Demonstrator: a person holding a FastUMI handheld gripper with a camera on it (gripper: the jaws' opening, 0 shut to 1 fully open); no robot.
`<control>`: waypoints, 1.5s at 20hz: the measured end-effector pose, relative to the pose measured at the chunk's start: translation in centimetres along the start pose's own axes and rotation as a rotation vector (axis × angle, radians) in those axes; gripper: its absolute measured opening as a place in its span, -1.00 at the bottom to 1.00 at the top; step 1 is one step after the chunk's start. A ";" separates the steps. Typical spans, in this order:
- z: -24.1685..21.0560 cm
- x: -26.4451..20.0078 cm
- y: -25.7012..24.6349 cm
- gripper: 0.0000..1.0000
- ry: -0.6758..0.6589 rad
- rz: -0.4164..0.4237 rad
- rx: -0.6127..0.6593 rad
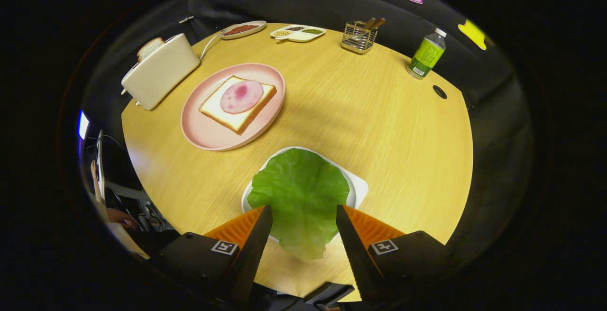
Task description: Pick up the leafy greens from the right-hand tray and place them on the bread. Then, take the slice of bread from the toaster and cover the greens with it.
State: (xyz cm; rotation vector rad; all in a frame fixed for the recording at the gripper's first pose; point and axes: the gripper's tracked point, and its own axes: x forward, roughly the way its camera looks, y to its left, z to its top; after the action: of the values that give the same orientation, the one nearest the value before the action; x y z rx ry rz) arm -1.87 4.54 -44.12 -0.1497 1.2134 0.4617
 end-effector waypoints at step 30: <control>9.4 -7.4 5.3 -0.86 -0.087 0.024 0.067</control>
State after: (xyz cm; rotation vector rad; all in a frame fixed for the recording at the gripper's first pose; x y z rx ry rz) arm 1.98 10.70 -33.24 -0.0573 1.1452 0.4438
